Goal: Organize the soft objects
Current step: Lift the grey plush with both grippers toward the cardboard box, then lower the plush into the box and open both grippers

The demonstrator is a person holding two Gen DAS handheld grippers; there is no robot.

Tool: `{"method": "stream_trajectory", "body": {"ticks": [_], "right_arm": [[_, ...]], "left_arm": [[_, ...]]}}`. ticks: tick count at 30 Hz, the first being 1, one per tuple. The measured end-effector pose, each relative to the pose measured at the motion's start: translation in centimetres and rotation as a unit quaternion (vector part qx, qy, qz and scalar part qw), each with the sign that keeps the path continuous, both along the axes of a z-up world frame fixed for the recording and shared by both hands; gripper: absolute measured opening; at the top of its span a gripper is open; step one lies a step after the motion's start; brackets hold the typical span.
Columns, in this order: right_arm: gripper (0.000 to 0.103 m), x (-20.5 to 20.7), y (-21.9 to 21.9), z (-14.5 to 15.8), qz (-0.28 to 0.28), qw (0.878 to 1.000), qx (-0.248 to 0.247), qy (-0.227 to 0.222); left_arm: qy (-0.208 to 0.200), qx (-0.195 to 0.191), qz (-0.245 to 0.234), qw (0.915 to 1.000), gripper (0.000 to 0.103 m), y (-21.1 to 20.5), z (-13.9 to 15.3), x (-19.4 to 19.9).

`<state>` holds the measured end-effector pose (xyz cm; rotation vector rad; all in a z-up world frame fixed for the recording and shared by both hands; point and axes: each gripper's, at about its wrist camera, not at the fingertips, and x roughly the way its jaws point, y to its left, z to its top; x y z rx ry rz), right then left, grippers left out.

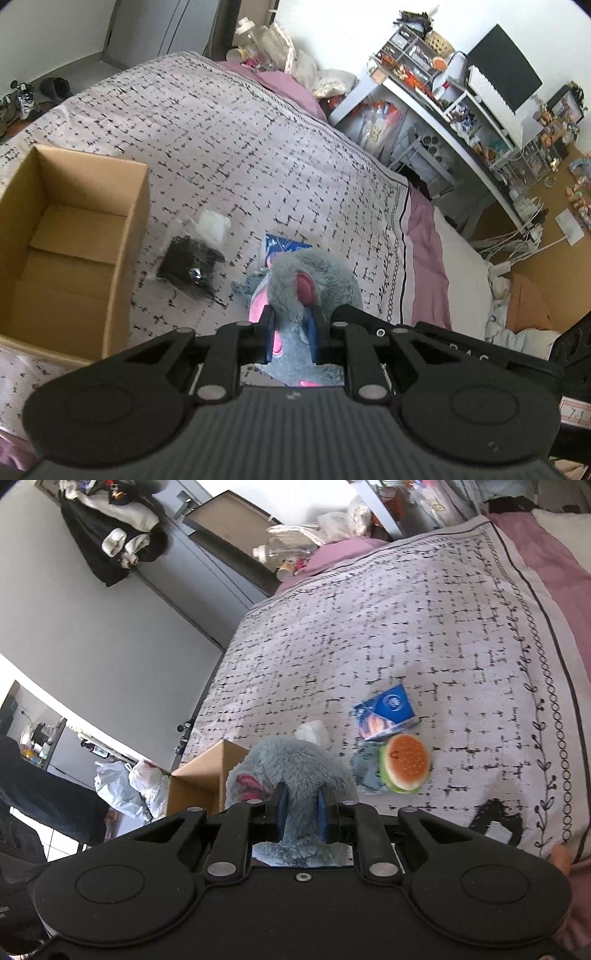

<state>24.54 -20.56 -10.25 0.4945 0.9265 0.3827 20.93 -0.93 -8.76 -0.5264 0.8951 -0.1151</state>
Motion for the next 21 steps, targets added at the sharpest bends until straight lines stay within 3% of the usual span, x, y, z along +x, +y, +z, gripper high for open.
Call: {"method": "stream_trajectory", "body": {"ticks": [21], "right_arm": [[0.017, -0.7, 9.4, 1.0, 0.046, 0.999, -0.008, -0.009]], "left_arm": [[-0.020, -0.022, 0.047, 0.9984, 0.016, 9.1, 0.8, -2.4]]}}
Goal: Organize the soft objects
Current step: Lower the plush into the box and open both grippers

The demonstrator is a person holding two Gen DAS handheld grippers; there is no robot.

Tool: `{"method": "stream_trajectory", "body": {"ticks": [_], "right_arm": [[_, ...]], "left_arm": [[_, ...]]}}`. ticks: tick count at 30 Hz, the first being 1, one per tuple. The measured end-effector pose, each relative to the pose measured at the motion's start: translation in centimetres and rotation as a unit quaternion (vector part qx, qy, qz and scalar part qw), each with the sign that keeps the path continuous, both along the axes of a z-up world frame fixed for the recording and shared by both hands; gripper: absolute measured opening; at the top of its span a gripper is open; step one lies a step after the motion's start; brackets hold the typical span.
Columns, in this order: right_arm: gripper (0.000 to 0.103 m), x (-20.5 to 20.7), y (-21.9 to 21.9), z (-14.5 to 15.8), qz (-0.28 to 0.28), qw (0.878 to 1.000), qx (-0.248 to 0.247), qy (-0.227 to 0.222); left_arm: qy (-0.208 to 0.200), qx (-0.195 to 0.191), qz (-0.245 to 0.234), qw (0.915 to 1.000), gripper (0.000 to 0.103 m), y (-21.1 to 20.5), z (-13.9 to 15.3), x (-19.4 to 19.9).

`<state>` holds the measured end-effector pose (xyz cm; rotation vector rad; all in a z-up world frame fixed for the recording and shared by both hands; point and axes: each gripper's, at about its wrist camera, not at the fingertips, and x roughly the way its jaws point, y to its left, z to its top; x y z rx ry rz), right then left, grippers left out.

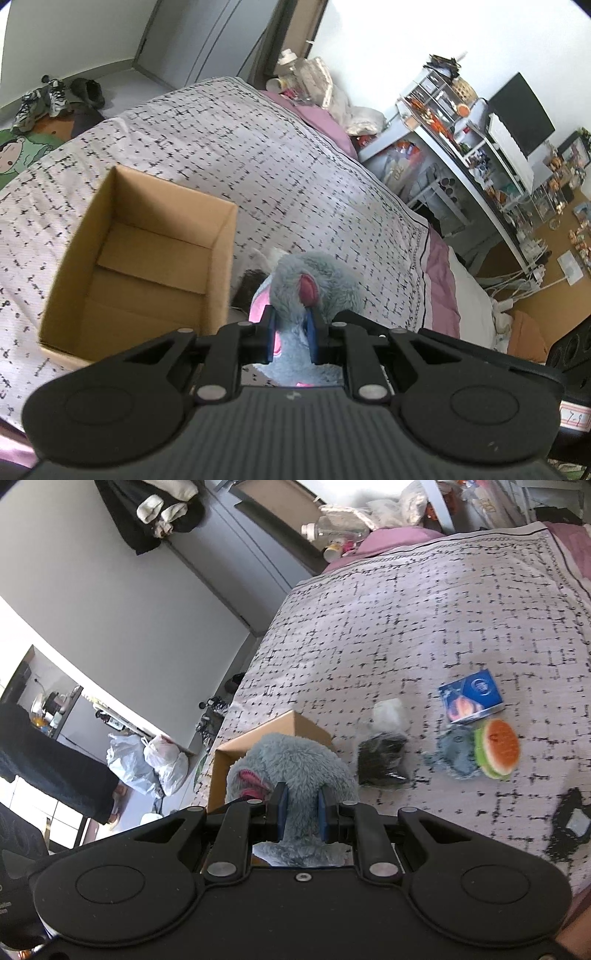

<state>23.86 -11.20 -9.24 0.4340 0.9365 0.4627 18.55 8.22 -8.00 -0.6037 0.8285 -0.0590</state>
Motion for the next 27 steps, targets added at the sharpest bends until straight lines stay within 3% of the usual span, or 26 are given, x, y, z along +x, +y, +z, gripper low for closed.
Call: {"method": "stream_trajectory", "body": {"ticks": [16, 27], "right_arm": [[0.017, 1.4, 6.4, -1.7, 0.025, 0.999, -0.012, 0.030], [0.017, 2.0, 9.9, -4.4, 0.038, 0.996, -0.011, 0.078]], "left_arm": [[0.017, -0.013, 0.029, 0.9993, 0.016, 6.7, -2.0, 0.2], [0.047, -0.013, 0.046, 0.9977, 0.016, 10.4, -4.1, 0.3]]}}
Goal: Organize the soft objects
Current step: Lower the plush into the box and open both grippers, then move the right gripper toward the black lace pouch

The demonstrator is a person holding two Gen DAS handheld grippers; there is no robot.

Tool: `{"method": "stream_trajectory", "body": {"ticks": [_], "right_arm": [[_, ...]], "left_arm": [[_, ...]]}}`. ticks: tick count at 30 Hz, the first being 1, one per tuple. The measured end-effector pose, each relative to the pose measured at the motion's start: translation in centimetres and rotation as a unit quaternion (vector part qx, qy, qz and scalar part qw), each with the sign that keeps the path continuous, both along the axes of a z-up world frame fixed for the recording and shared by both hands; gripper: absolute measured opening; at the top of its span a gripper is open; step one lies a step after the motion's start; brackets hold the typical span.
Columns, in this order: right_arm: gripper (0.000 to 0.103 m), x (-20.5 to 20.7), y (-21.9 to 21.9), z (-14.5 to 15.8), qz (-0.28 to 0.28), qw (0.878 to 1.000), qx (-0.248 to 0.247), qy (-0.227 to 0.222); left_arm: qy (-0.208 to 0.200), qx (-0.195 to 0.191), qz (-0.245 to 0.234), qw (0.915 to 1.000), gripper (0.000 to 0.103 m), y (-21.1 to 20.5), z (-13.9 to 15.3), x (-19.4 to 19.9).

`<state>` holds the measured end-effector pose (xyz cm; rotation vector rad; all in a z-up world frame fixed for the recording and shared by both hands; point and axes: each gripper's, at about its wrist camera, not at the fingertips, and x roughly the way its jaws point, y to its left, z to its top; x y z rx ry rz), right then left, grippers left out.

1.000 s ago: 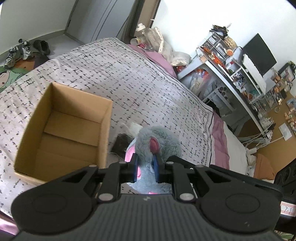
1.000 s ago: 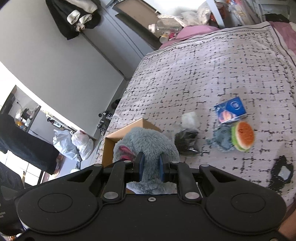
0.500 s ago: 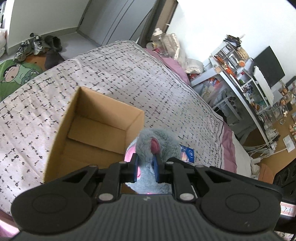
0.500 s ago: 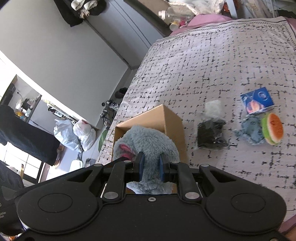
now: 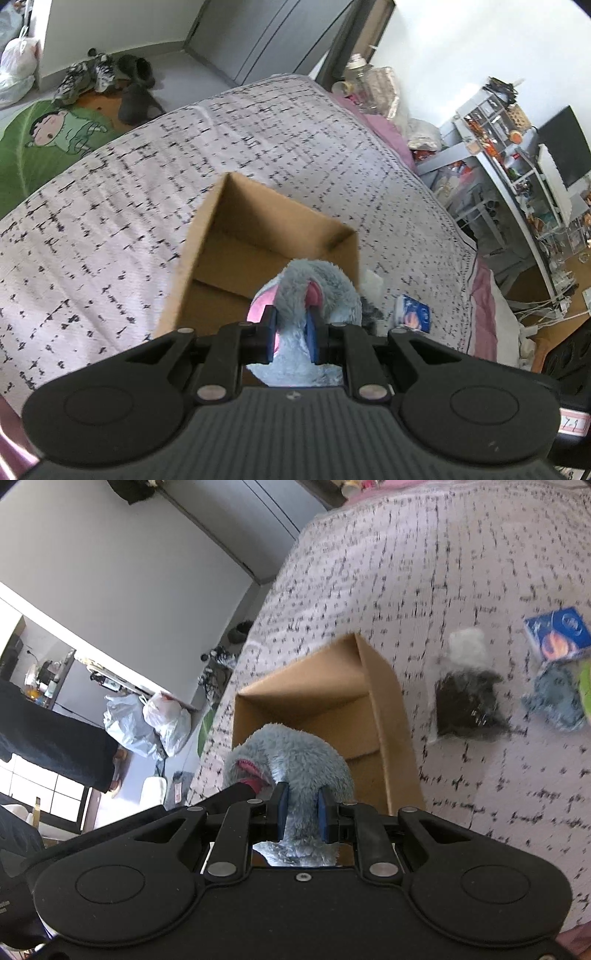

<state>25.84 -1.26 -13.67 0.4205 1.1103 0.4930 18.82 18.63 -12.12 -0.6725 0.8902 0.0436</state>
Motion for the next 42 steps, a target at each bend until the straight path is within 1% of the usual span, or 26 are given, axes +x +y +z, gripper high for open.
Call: {"method": "stream_trajectory", "body": {"ticks": [4, 5, 8, 9, 10, 11, 12, 13, 14, 16, 18, 21, 23, 24, 26, 30, 32, 34, 36, 38, 42], "right_arm": [[0.018, 0.1, 0.7, -0.7, 0.003, 1.000, -0.001, 0.016], [0.020, 0.1, 0.9, -0.9, 0.005, 1.000, 0.000, 0.021], [0.022, 0.1, 1.2, -1.3, 0.007, 0.999, -0.001, 0.033], [0.024, 0.1, 1.2, -1.3, 0.007, 0.999, 0.000, 0.036], [0.030, 0.1, 1.1, -1.2, 0.007, 0.999, 0.002, 0.039], [0.039, 0.0, 1.0, -1.1, 0.006, 0.999, 0.002, 0.042], [0.044, 0.0, 0.8, -1.0, 0.005, 0.999, 0.000, 0.044], [0.049, -0.1, 0.6, -0.7, 0.004, 0.999, -0.001, 0.042], [0.050, -0.3, 0.4, -0.4, 0.005, 0.999, -0.001, 0.037], [0.054, -0.5, -0.3, 0.2, 0.005, 0.999, -0.002, 0.034], [0.055, -0.8, -1.1, 0.9, 0.004, 1.000, -0.002, 0.028], [0.062, -1.3, -2.3, 2.1, 0.004, 1.000, -0.012, 0.007], [0.071, -1.7, -3.1, 2.9, 0.002, 1.000, -0.022, -0.011], [0.073, -1.9, -3.5, 3.3, 0.001, 0.999, -0.027, -0.020], [0.081, -2.3, -4.2, 3.8, -0.001, 0.999, -0.038, -0.035], [0.083, -2.9, -5.9, 4.6, -0.011, 0.997, -0.050, -0.052], [0.092, -3.2, -6.6, 4.9, -0.016, 0.997, -0.056, -0.060], [0.094, -3.6, -7.4, 5.3, -0.023, 0.995, -0.065, -0.072], [0.095, -3.7, -8.2, 5.5, -0.029, 0.994, -0.069, -0.074], [0.102, -3.9, -9.1, 5.5, -0.041, 0.994, -0.071, -0.072], [0.102, -4.4, -11.1, 5.4, -0.062, 0.991, -0.087, -0.079]], "left_arm": [[0.010, -0.008, 0.004, 0.9999, 0.016, 1.1, -0.6, 0.0], [0.013, -0.008, 0.007, 0.9998, 0.016, 1.3, -0.8, 0.0], [0.017, -0.010, 0.015, 0.9997, 0.016, 1.8, -0.9, 0.0], [0.017, -0.012, 0.017, 0.9996, 0.016, 1.9, -0.9, 0.1], [0.018, -0.011, 0.017, 0.9996, 0.016, 2.0, -0.9, 0.1], [0.021, -0.005, 0.018, 0.9996, 0.017, 2.1, -0.8, 0.1], [0.023, 0.005, 0.022, 0.9995, 0.017, 2.1, -0.6, 0.1], [0.025, 0.015, 0.023, 0.9993, 0.020, 2.1, -0.4, 0.1], [0.030, 0.025, 0.024, 0.9989, 0.021, 2.0, -0.2, 0.1], [0.032, 0.026, 0.027, 0.9988, 0.021, 2.1, 0.2, 0.0], [0.035, 0.032, 0.026, 0.9985, 0.022, 1.9, 0.6, -0.1], [0.040, 0.037, 0.026, 0.9982, 0.031, 1.5, 1.1, -0.2], [0.042, 0.039, 0.025, 0.9980, 0.041, 1.0, 1.4, -0.2], [0.043, 0.041, 0.024, 0.9979, 0.043, 0.6, 1.5, -0.2], [0.047, 0.047, 0.024, 0.9975, 0.050, -0.1, 1.8, -0.2], [0.051, 0.058, 0.015, 0.9969, 0.057, -1.7, 2.4, -0.2], [0.047, 0.067, 0.006, 0.9966, 0.064, -2.8, 2.9, -0.3], [0.045, 0.075, -0.002, 0.9962, 0.070, -3.7, 3.3, -0.4], [0.042, 0.083, -0.004, 0.9956, 0.072, -4.7, 3.7, -0.6], [0.042, 0.089, -0.006, 0.9951, 0.073, -5.5, 4.0, -0.7], [0.040, 0.091, -0.019, 0.9949, 0.074, -7.1, 4.4, -1.0]]}}
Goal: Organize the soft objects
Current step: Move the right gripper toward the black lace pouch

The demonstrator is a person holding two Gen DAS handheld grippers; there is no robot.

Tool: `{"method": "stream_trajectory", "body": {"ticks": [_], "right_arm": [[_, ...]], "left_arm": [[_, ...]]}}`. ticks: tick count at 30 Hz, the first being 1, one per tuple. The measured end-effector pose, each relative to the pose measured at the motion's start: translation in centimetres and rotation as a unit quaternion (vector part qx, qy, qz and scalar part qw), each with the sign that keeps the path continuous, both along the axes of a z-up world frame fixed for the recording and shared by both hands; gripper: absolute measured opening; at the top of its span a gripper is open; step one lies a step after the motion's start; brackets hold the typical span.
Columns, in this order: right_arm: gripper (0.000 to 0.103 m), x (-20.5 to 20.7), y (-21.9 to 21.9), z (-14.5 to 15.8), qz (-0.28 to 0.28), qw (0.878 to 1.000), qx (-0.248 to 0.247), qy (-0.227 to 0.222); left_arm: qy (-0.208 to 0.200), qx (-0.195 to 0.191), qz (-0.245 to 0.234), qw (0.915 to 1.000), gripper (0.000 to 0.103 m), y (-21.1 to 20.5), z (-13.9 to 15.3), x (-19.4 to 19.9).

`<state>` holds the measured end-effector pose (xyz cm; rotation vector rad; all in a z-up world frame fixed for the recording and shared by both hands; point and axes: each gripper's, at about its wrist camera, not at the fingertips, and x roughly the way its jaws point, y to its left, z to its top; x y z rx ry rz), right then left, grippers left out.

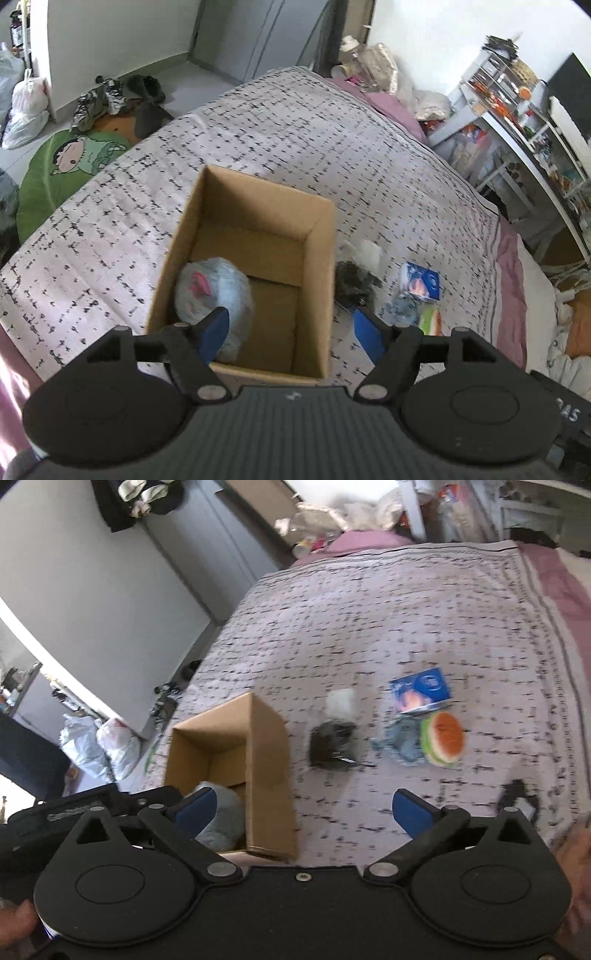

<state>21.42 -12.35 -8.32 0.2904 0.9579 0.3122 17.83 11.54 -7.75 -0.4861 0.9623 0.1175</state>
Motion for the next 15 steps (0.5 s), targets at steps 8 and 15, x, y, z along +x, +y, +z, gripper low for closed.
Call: {"method": "stream_trajectory", "body": {"ticks": [8, 15], "right_arm": [[0.103, -0.8, -3.3, -0.4, -0.021, 1.000, -0.011, -0.001], [0.103, -1.6, -5.7, 0.0, -0.021, 1.000, -0.018, -0.014]], "left_arm": [[0.002, 0.017, -0.016, 0.9997, 0.081, -3.3, 0.6, -0.5], [0.000, 0.037, -0.024, 0.9990, 0.081, -5.9, 1.2, -1.0]]}}
